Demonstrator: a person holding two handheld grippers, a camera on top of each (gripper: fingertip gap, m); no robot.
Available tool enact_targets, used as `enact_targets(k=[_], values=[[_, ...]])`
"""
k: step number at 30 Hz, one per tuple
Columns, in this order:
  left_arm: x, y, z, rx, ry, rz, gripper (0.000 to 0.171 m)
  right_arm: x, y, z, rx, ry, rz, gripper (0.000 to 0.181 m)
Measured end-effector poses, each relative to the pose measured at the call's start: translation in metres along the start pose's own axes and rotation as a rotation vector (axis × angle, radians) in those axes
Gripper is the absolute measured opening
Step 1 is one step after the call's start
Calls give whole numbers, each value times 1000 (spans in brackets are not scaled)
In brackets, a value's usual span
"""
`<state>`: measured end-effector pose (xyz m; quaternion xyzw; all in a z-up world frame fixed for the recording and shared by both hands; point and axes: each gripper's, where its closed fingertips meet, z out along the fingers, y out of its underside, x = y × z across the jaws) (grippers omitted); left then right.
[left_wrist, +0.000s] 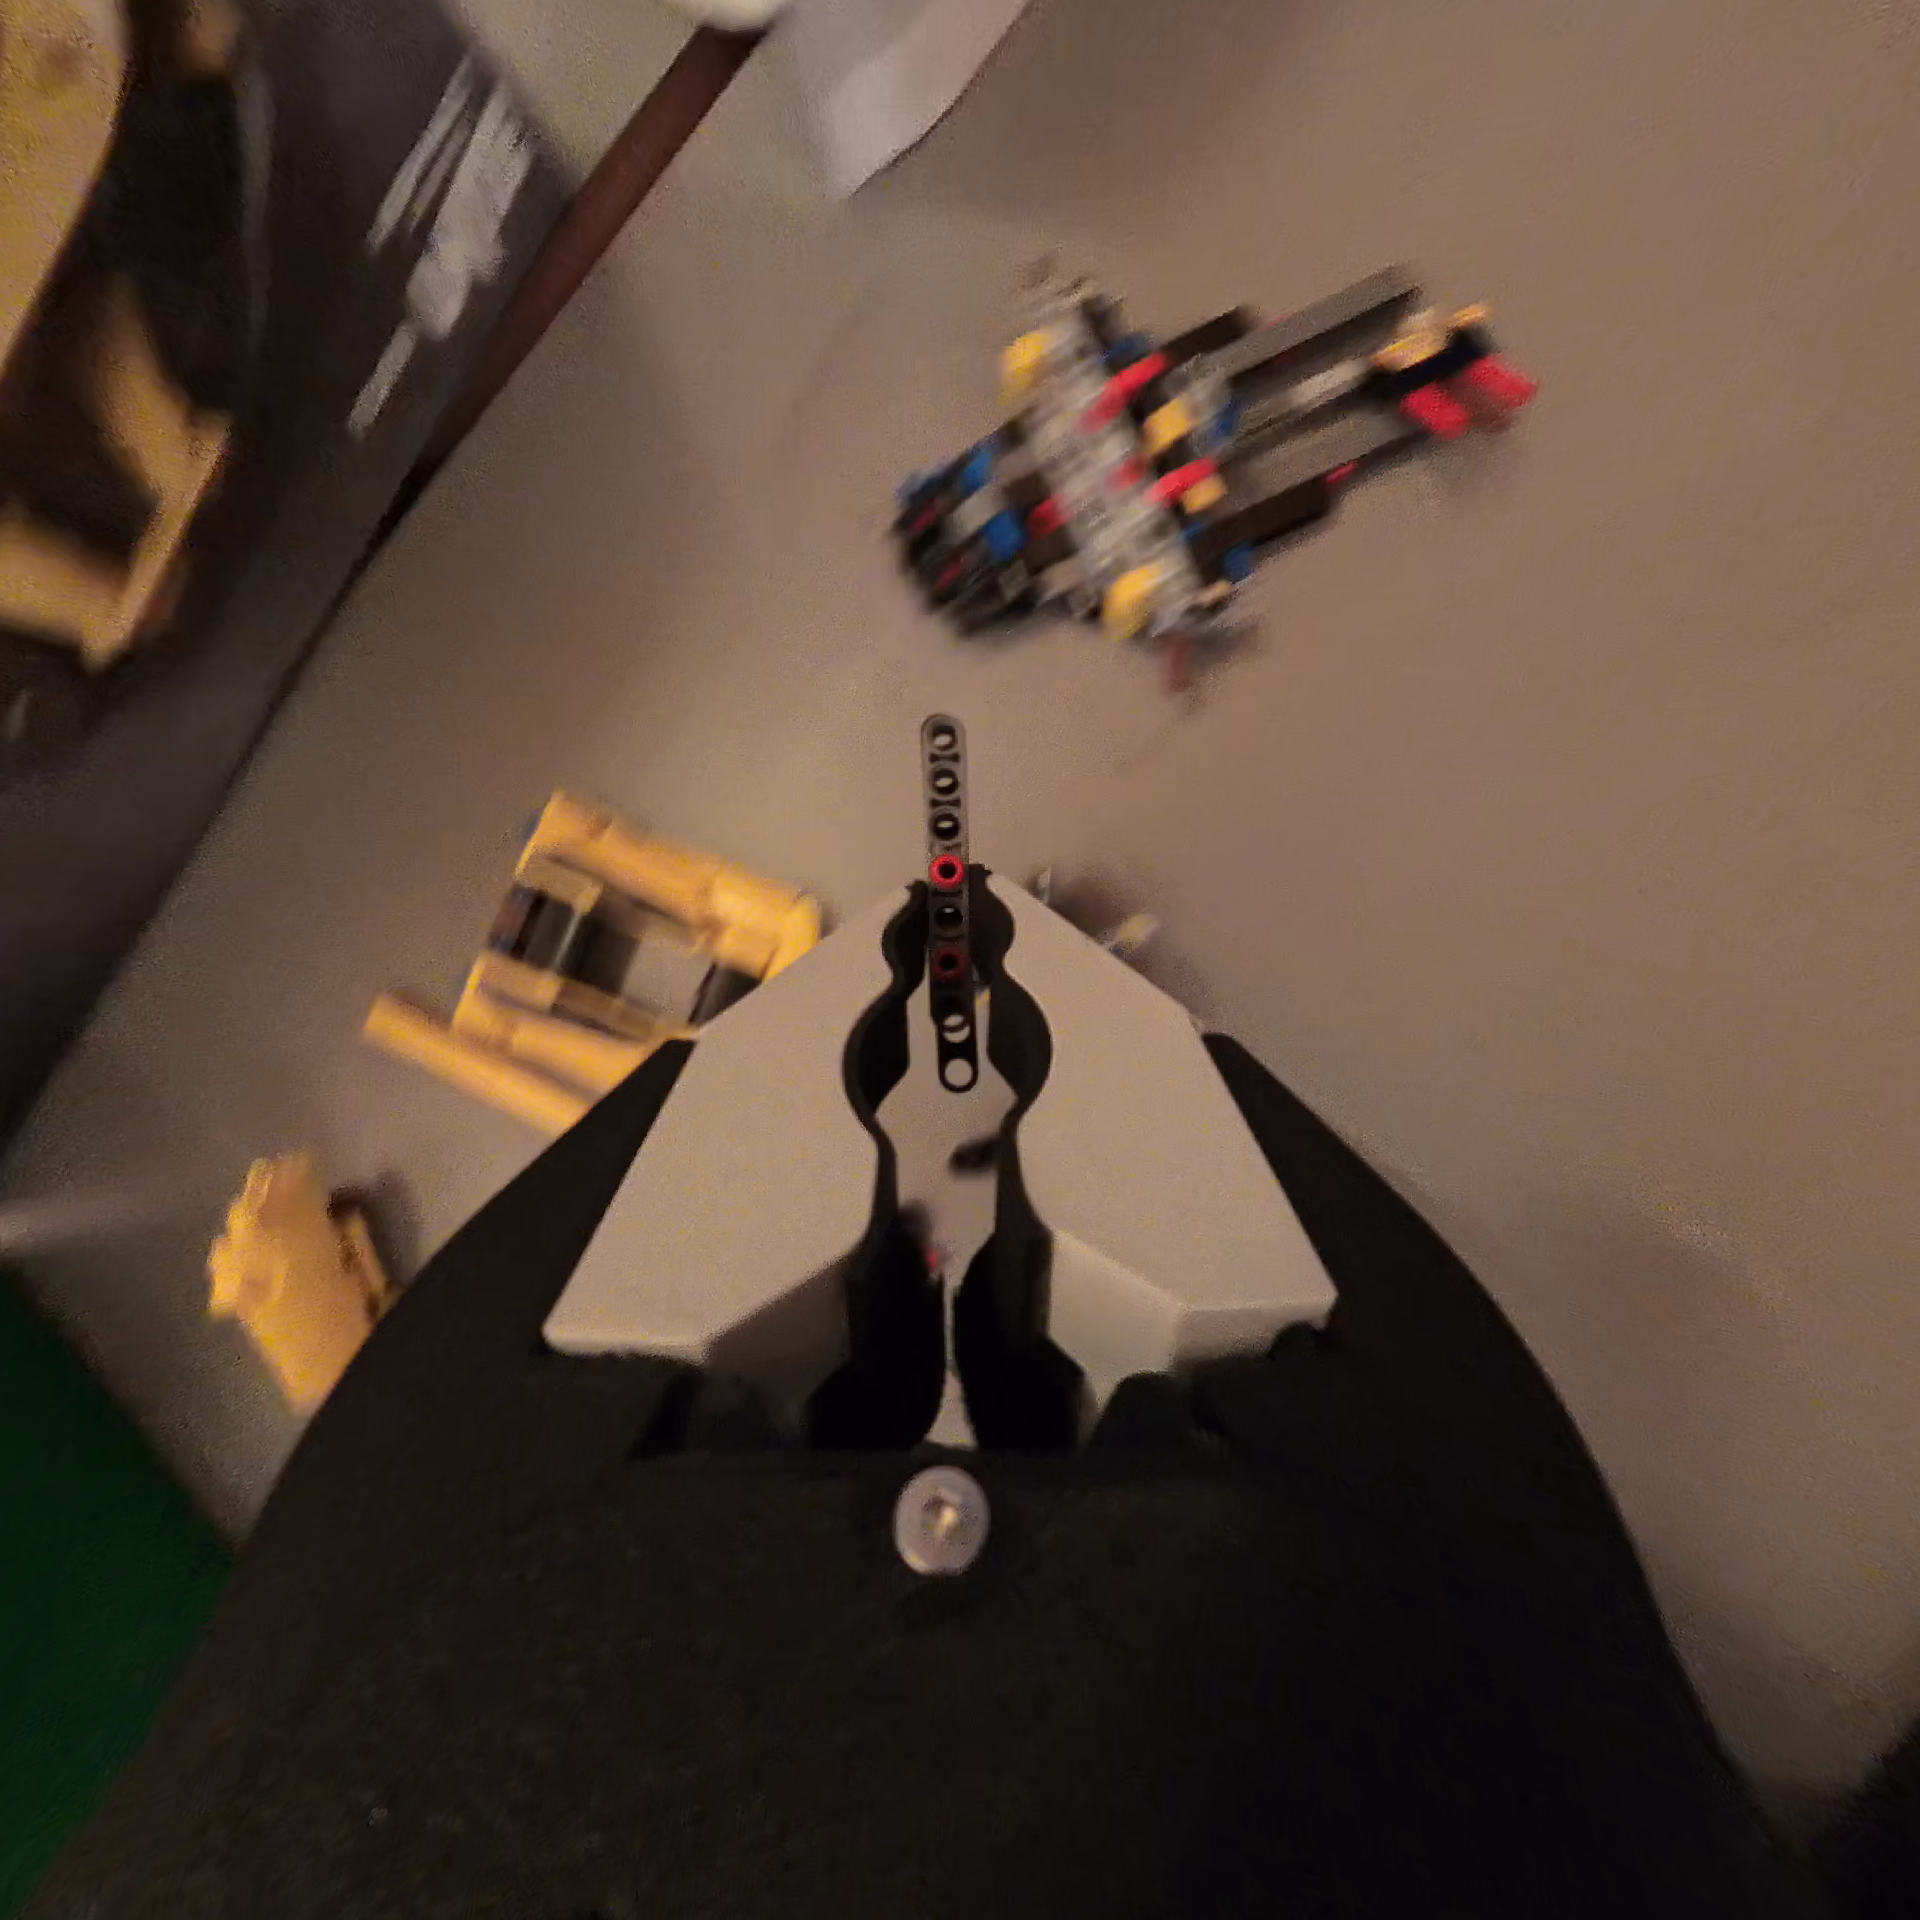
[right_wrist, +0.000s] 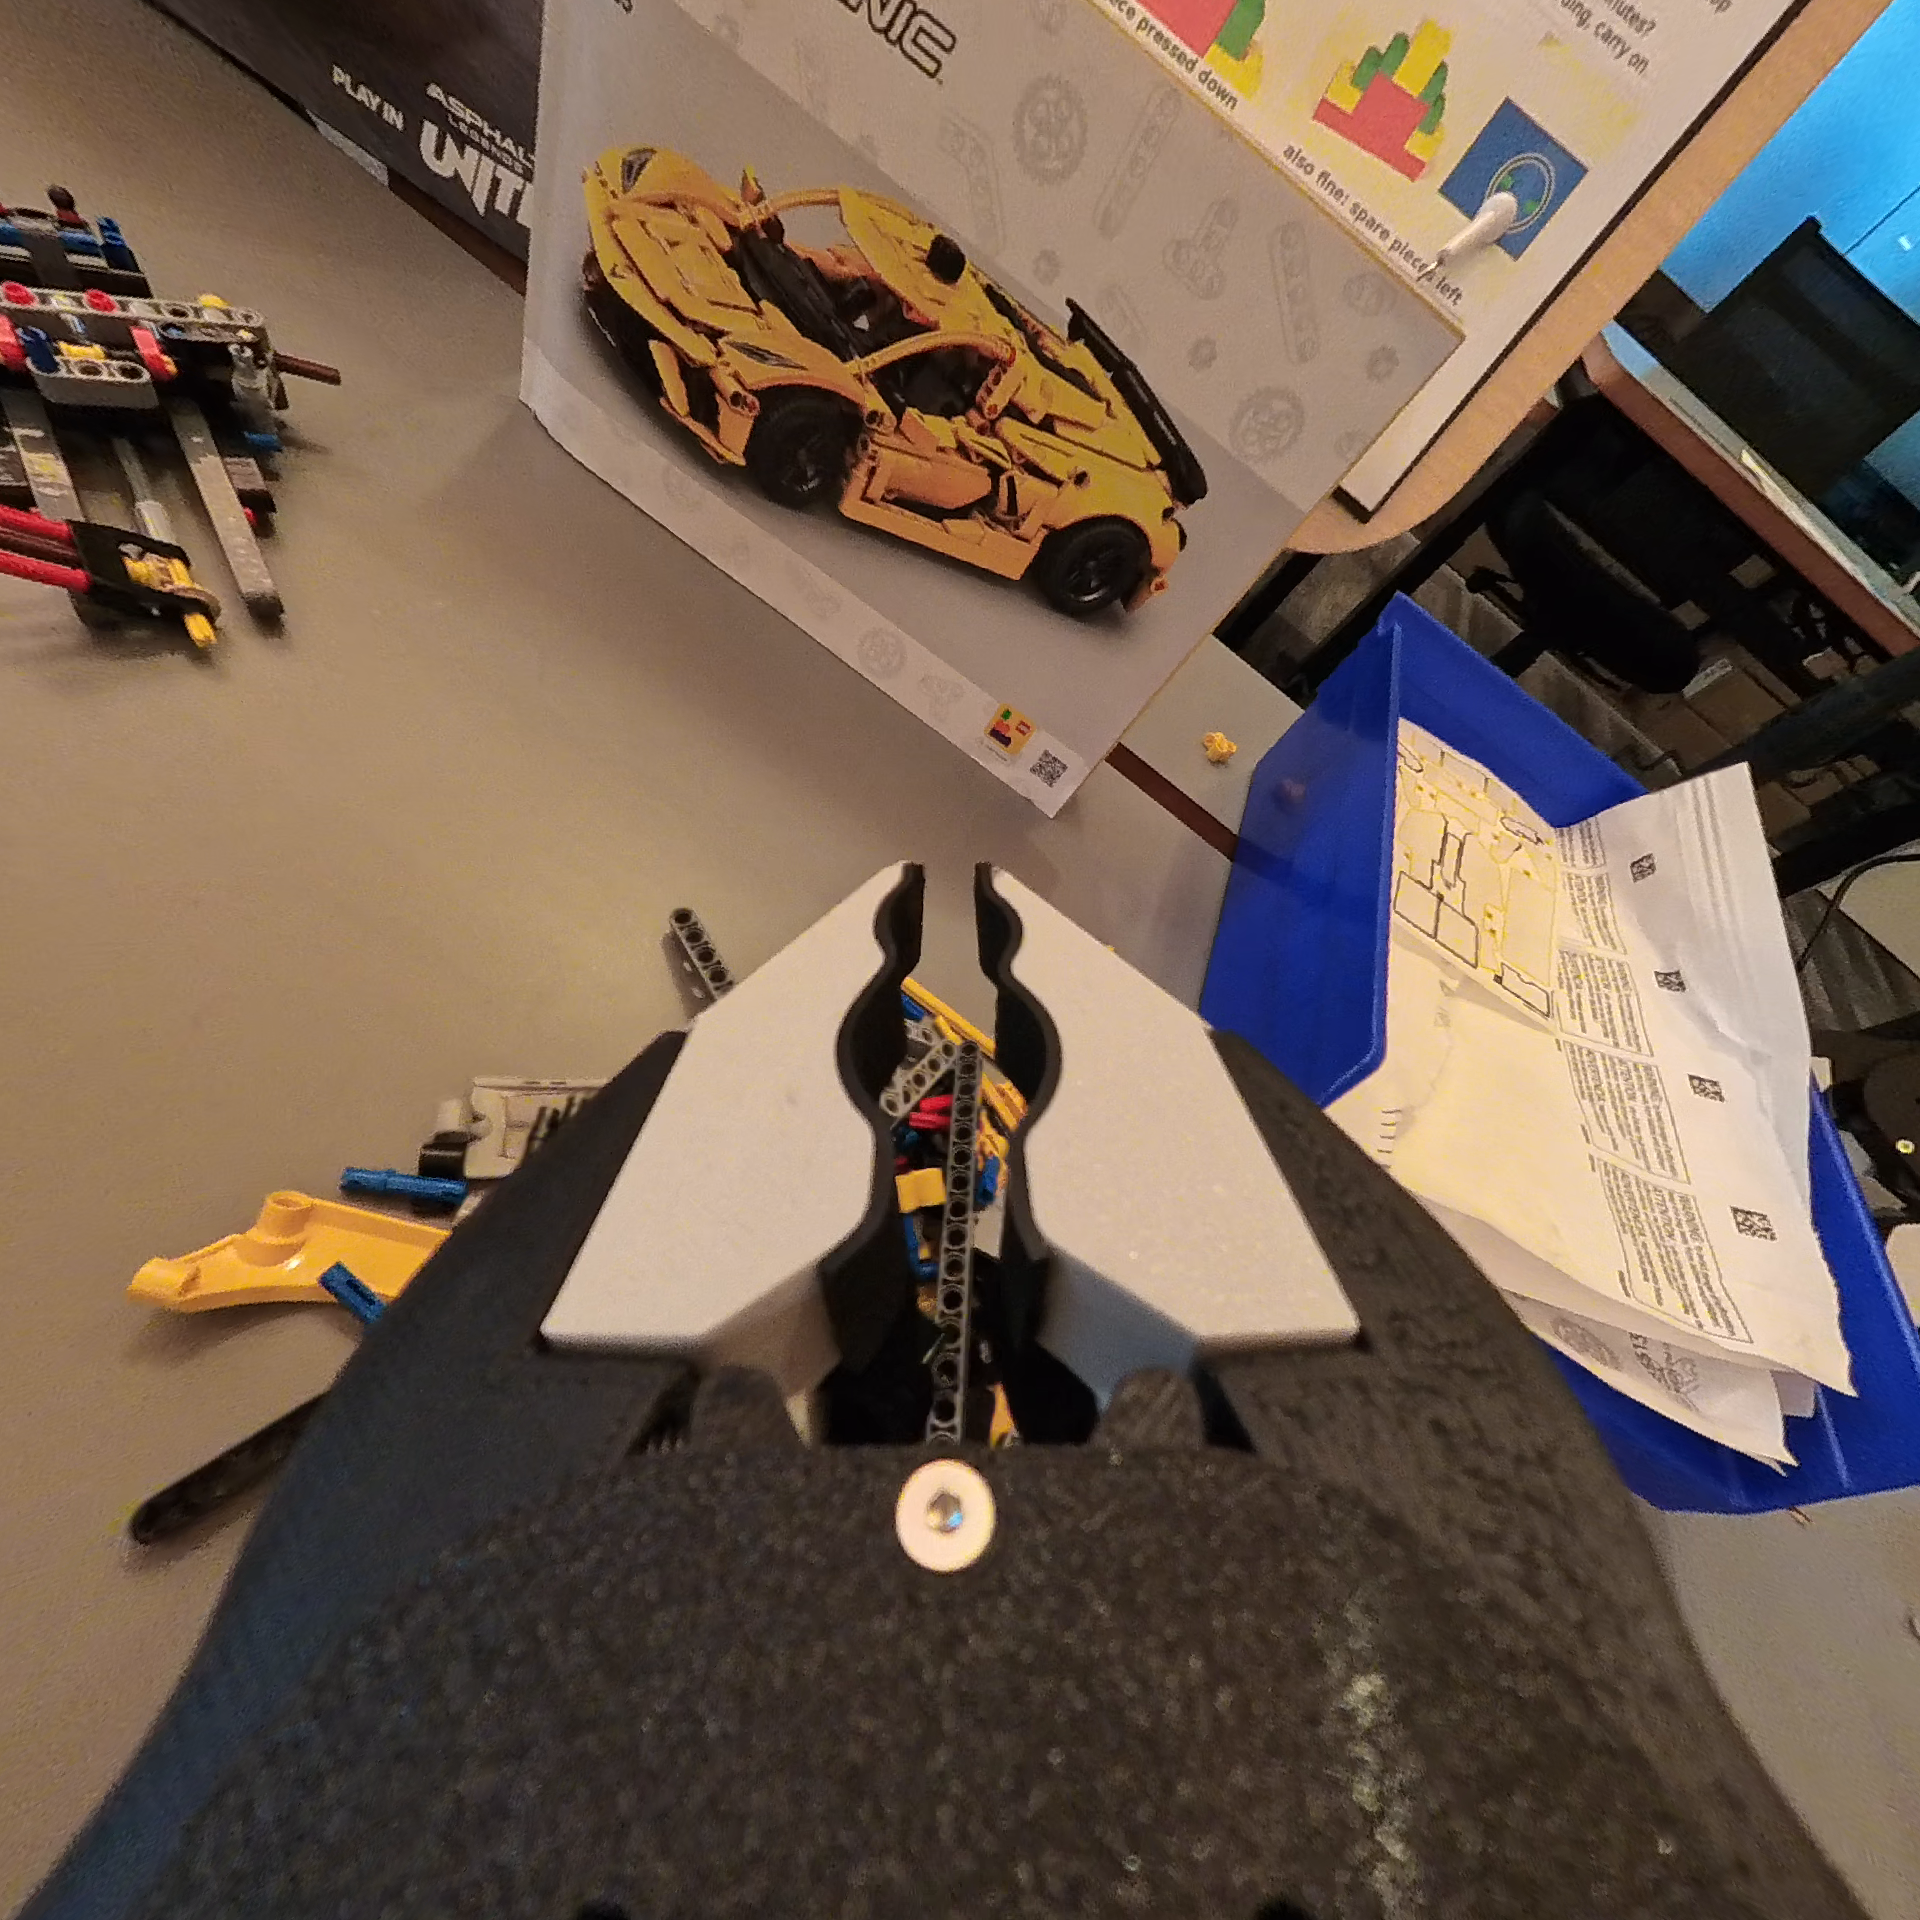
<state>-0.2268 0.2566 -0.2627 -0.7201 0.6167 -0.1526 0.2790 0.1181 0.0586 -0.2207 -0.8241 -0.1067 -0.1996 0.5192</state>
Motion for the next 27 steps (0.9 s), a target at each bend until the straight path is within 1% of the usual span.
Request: enact_targets(k=[2,4,6,8,13,15,17,18,20,21,22,24,26,27], values=[[-23,14,-11,22,-1,-74,7,-1,-2,0,6,-2,0,9],[-27,18,-20,63,43,-114,7,-2,-4,0,9,-5,-2,9],[-32,24,-26,54,24,-126,7,-3,-2,0,2,-9,-3,9],[-30,32,-21,-3,26,-122,7,-4,-1,1,-3,-14,-1,9],[-15,64,10,-186,109,-120,7,-9,2,4,-19,-32,-11,6],[-19,69,18,-196,100,-139,7,-10,3,4,-22,-34,-14,6],[-20,67,17,-176,116,-156,7,-12,-1,4,-4,-40,-5,9],[-24,66,15,-167,100,-165,11,-13,-4,4,8,-47,9,12],[-37,58,5,-112,40,-198,28,-16,-8,4,18,-66,41,19],[-40,50,-1,-67,39,-222,29,-19,-10,5,30,-86,57,20],[-36,40,-7,-10,69,-234,30,-24,-14,5,42,-110,71,21],[-18,16,-20,120,163,-199,32,-36,-22,5,69,-162,103,23],[6,-7,-28,231,254,-123,35,-53,-32,6,101,-232,139,24],[19,-25,-35,326,295,-96,35,-64,-37,7,114,-271,151,24]])
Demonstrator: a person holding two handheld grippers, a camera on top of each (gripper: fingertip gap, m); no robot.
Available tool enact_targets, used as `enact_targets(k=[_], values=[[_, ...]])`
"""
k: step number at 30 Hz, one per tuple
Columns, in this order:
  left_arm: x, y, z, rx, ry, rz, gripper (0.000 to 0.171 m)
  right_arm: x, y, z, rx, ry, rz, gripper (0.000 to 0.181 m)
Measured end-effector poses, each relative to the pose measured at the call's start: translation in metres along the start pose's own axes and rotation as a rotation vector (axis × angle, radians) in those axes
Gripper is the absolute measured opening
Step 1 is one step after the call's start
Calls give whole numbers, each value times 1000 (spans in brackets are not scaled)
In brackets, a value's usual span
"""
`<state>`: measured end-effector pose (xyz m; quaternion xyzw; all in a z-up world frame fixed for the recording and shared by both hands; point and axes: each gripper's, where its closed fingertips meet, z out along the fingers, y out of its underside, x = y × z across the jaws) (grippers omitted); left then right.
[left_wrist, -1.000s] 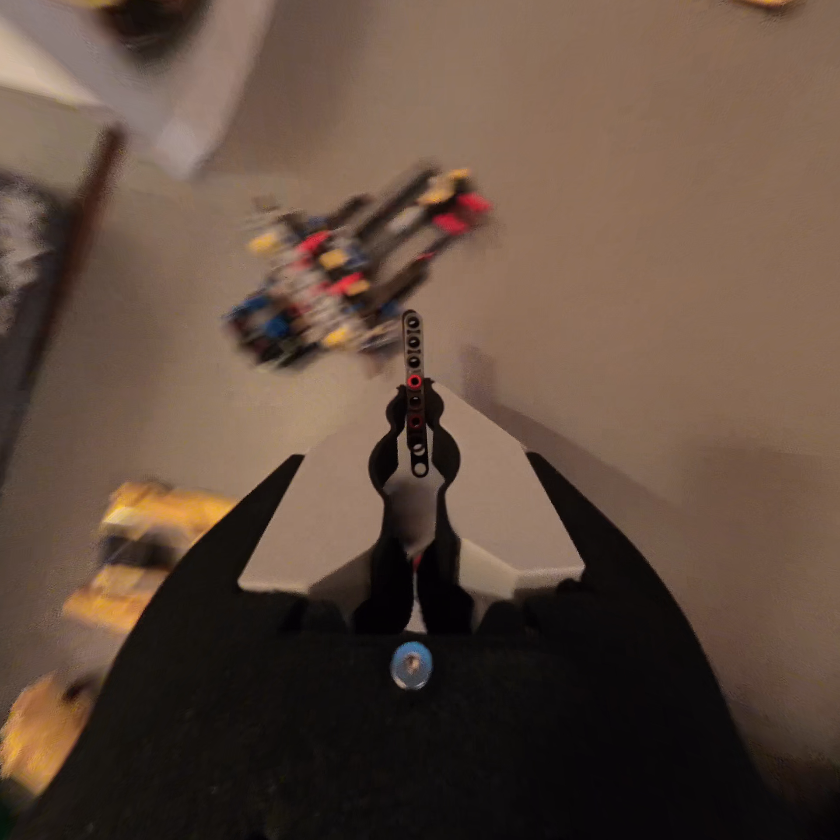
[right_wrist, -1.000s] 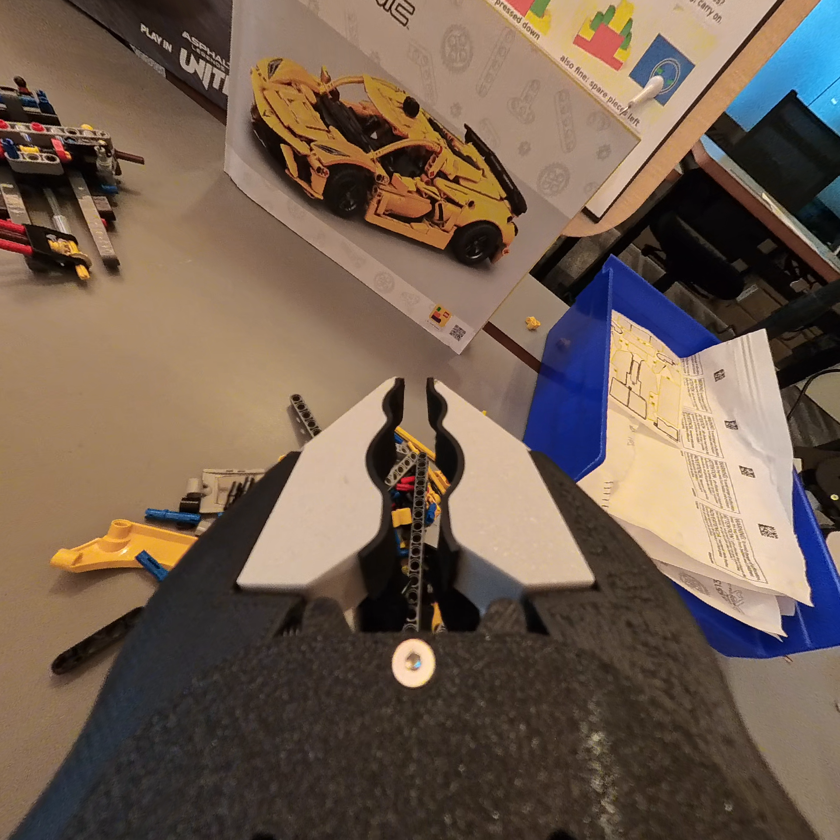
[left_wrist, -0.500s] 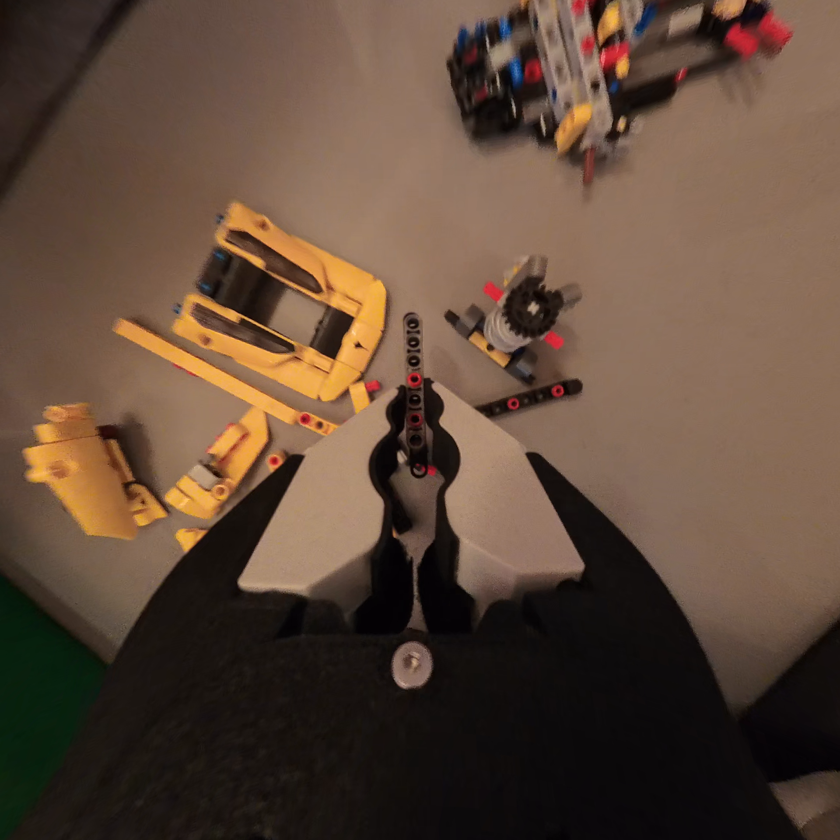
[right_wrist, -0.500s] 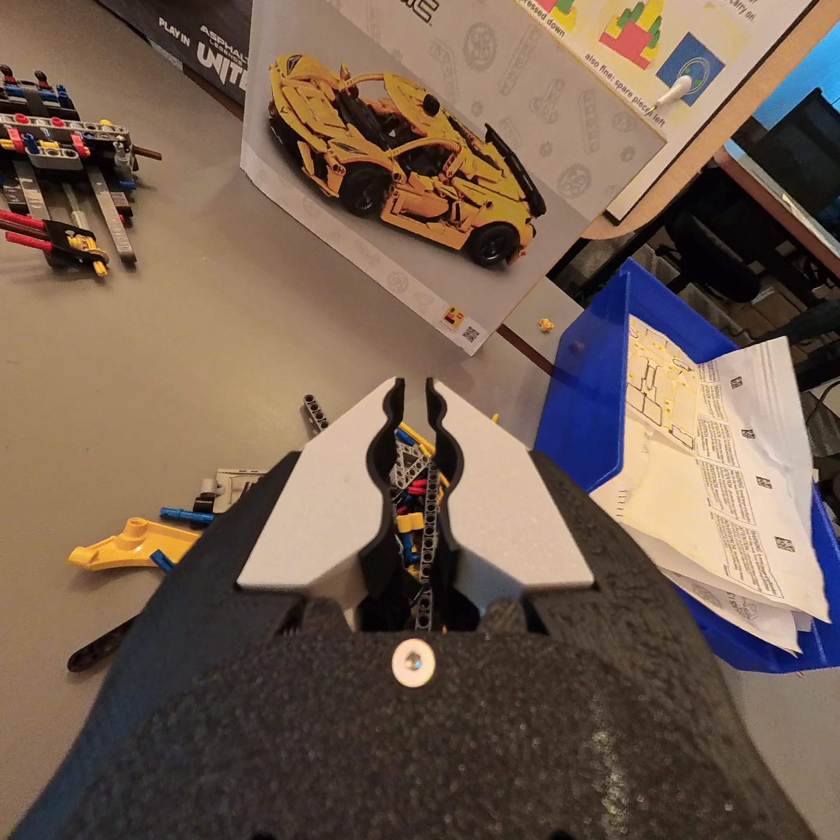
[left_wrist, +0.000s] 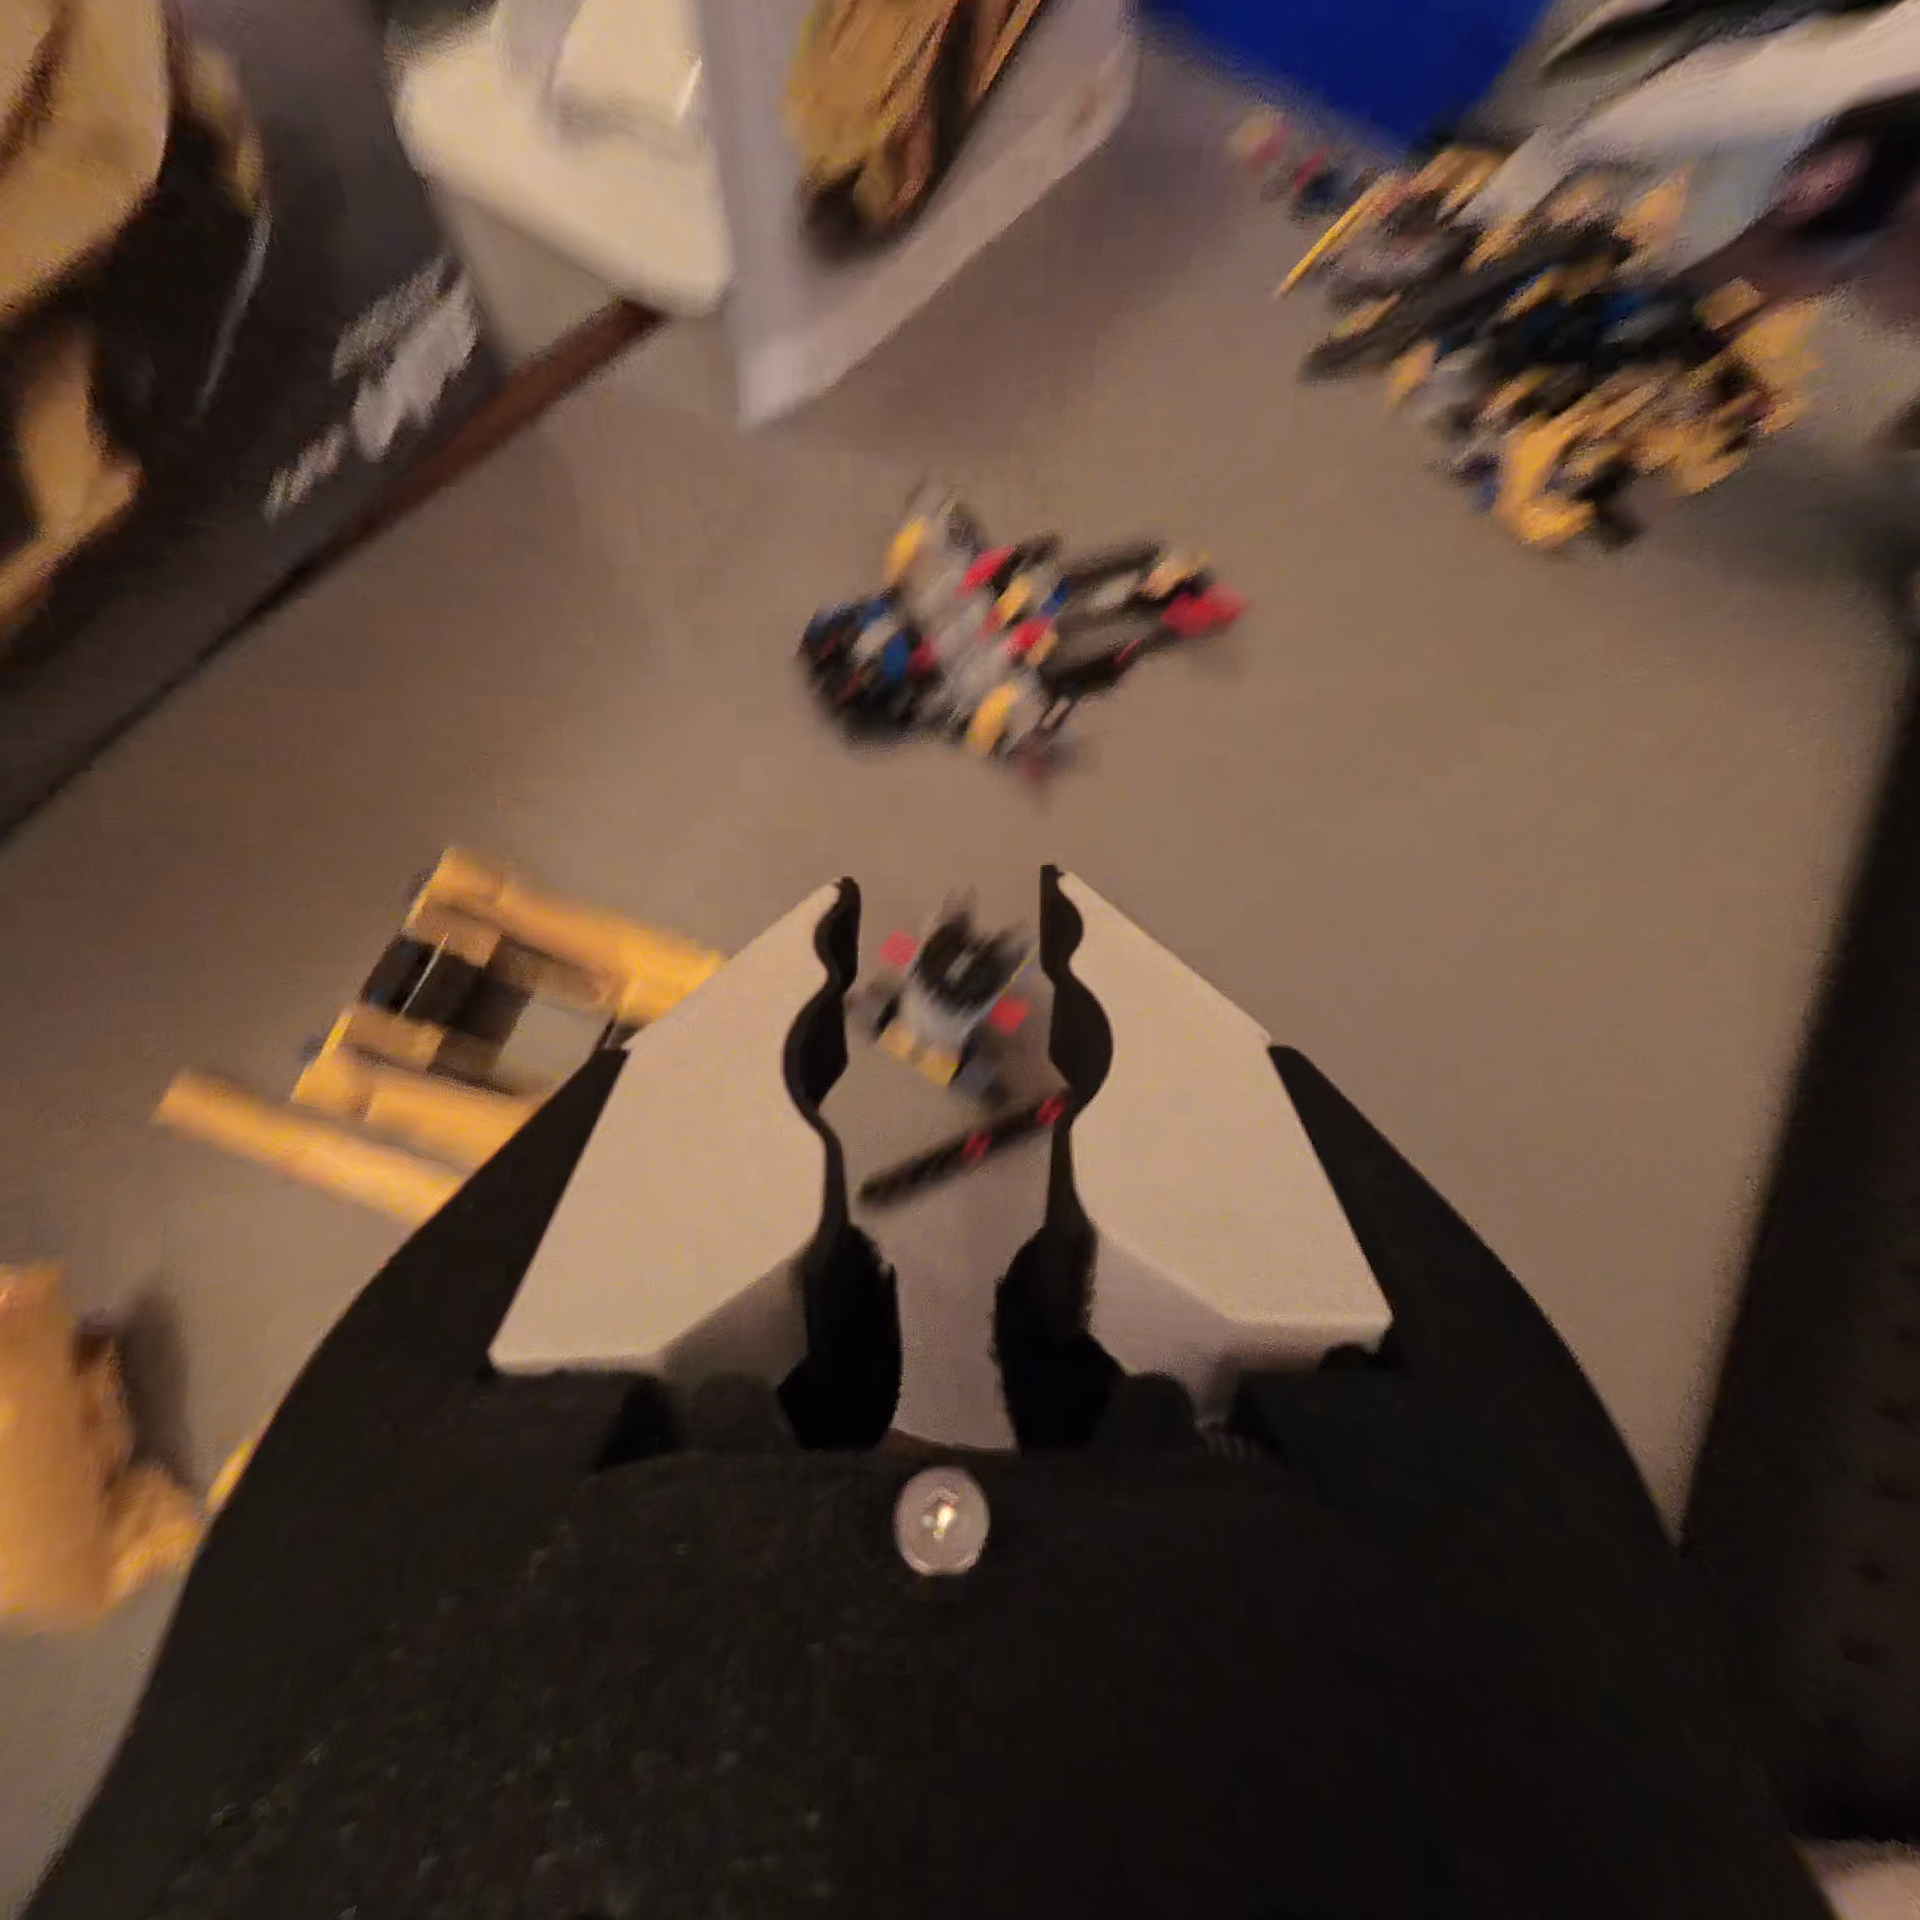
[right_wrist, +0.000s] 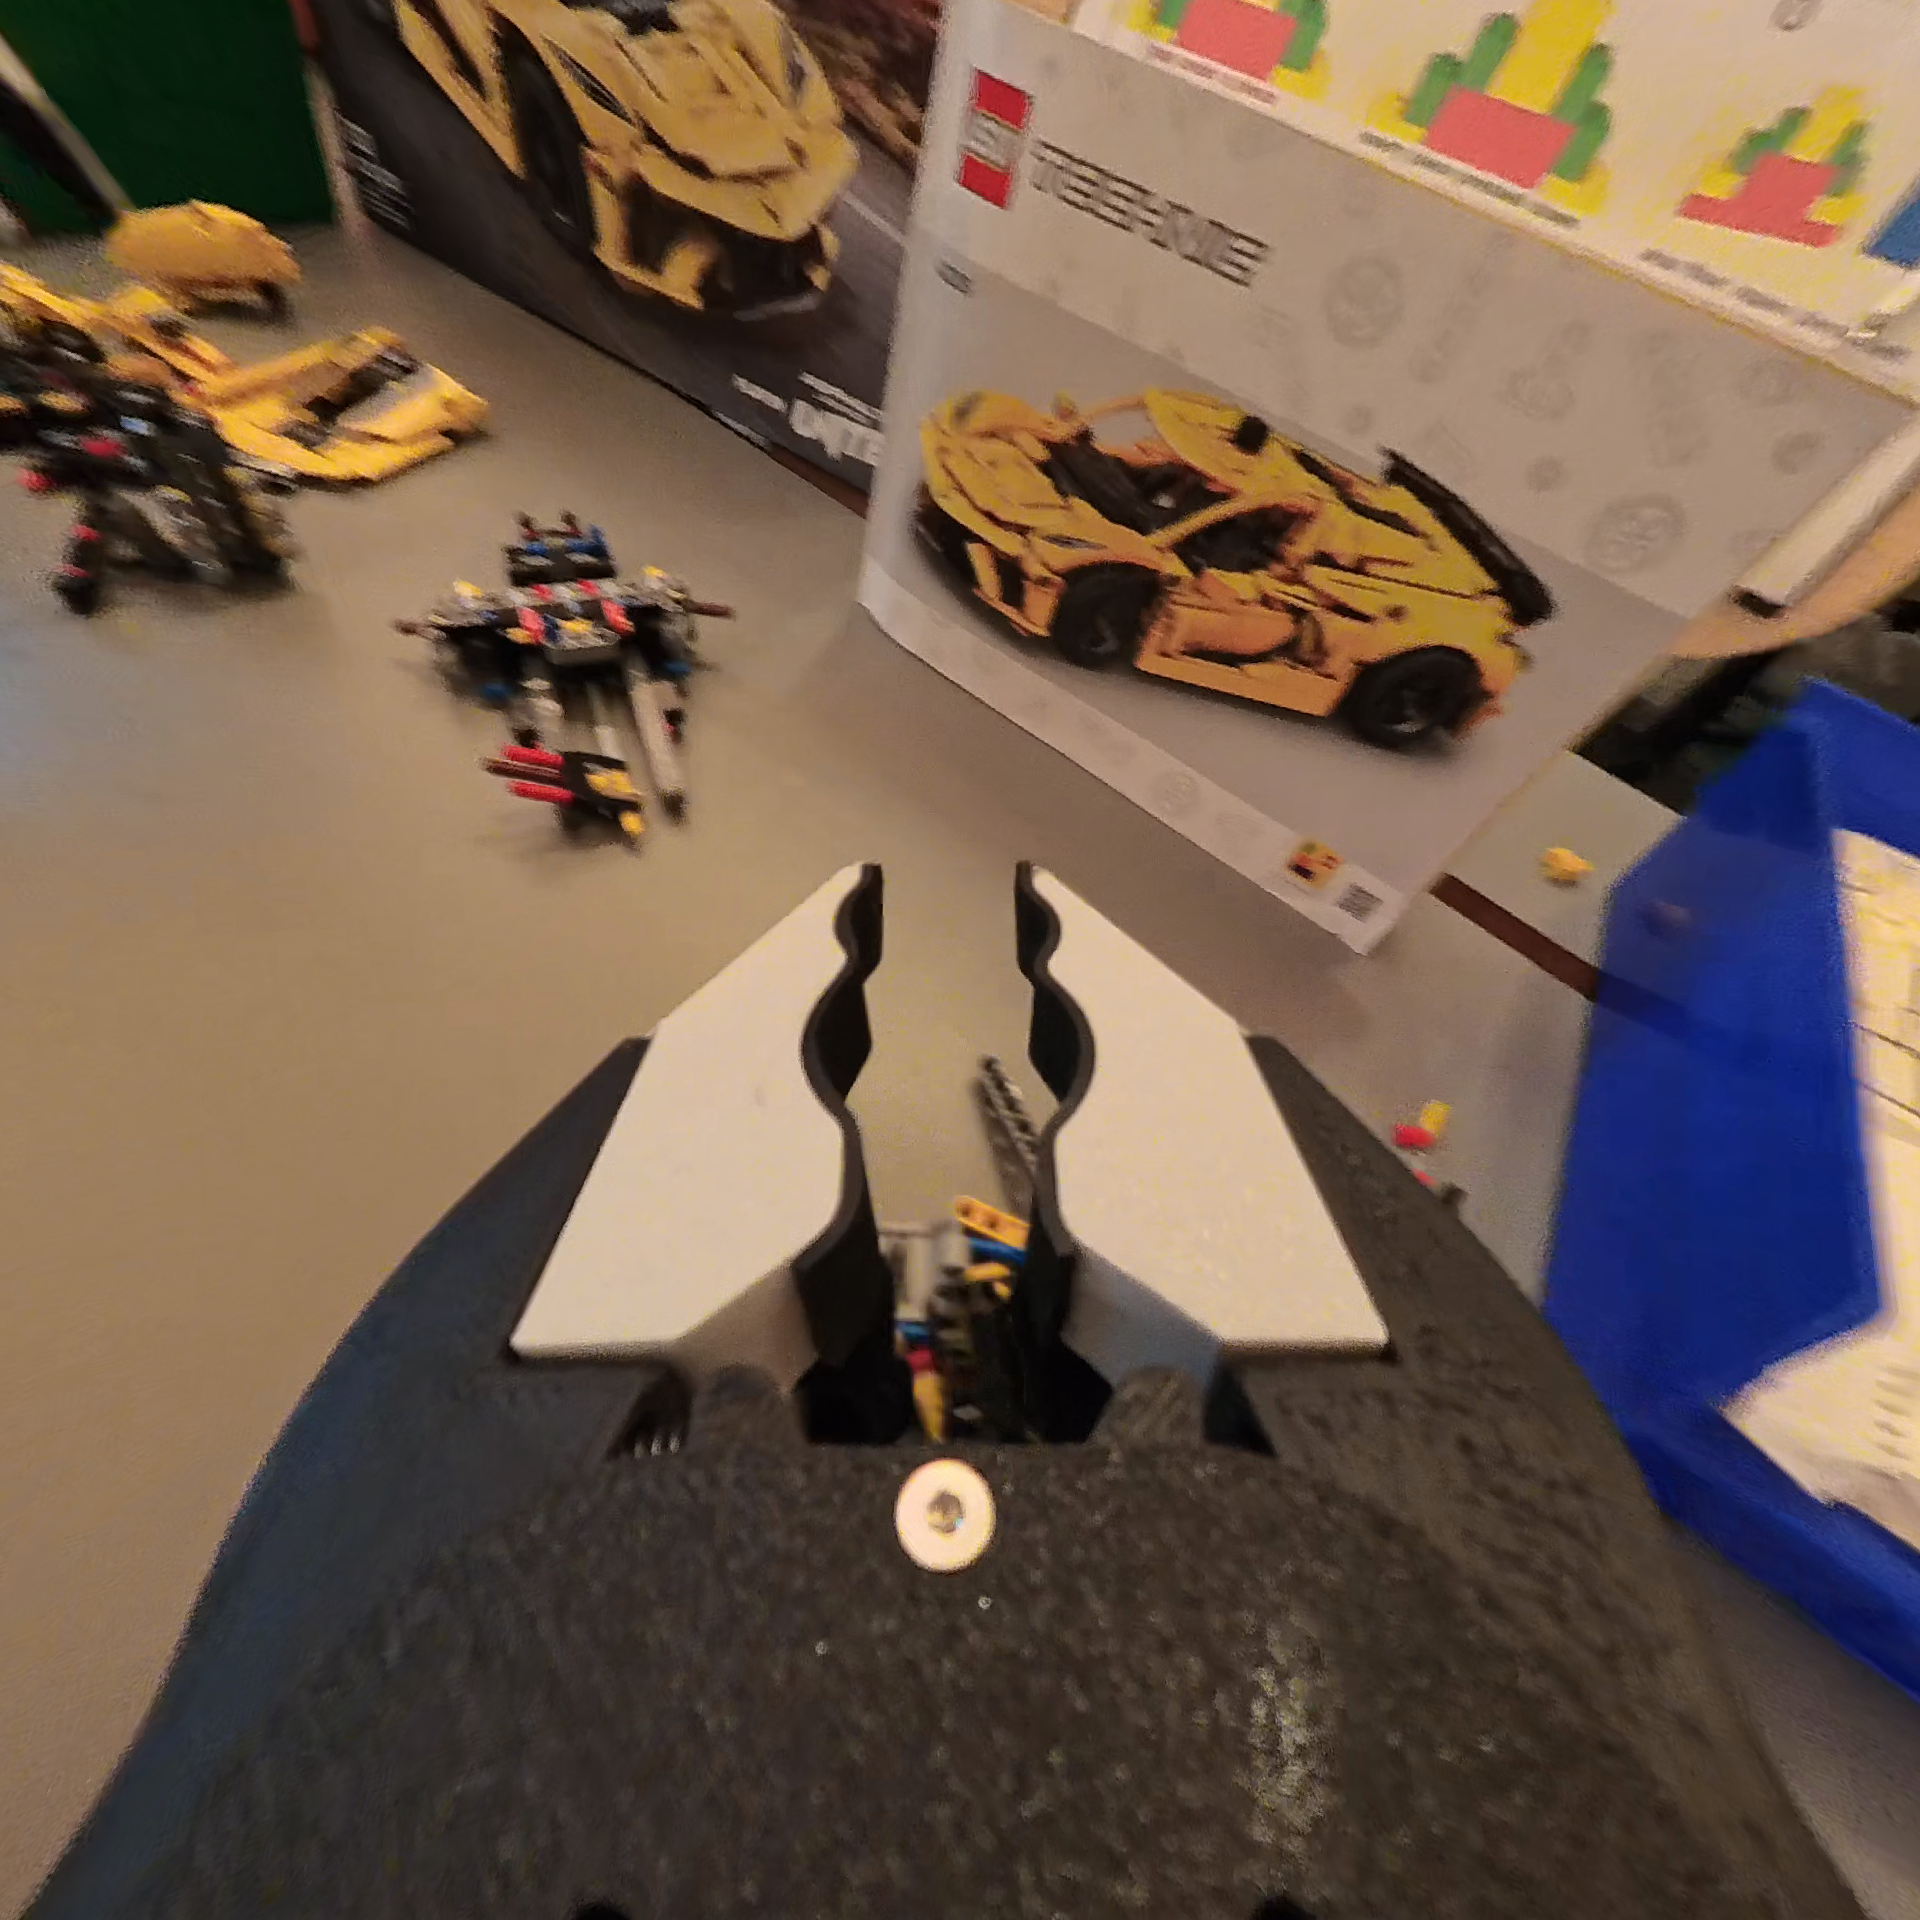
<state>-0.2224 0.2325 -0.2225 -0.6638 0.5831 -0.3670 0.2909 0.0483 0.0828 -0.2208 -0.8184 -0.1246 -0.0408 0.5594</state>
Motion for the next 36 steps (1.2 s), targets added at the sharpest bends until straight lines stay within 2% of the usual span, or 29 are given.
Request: enact_targets(k=[2,3,4,6,9,11,13,16,19,22,25,26,27,31,36], values=[[37,-40,8,198,126,14,34,-27,-4,10,8,-100,21,26],[49,-45,17,195,162,20,34,-44,-3,16,-8,-166,28,31],[49,-38,28,105,121,49,34,-63,0,23,-41,-231,22,41],[27,-16,37,-91,-51,131,39,-97,10,39,-116,-325,-18,53],[-1,3,21,-174,-187,140,45,-133,10,67,-170,-440,12,70],[1,19,11,-209,-135,91,65,-130,3,90,-192,-421,7,72],[5,41,7,-259,-79,83,67,-120,-2,113,-224,-388,0,72],[-1,81,10,-408,-58,60,67,-121,10,142,-336,-415,-2,73],[-9,98,19,-469,-45,15,66,-126,22,156,-414,-422,33,69],[-8,90,32,-412,8,-13,63,-130,21,162,-384,-405,51,59],[-9,84,41,-377,27,-23,40,-129,22,161,-392,-394,51,58],[-8,85,43,-381,32,-18,27,-129,23,161,-399,-392,58,58],[-7,85,46,-379,26,-8,23,-128,23,159,-404,-389,60,58],[-1,77,59,-352,16,18,16,-128,30,143,-438,-390,47,58],[17,63,85,-326,46,53,16,-121,50,99,-523,-400,33,57]])
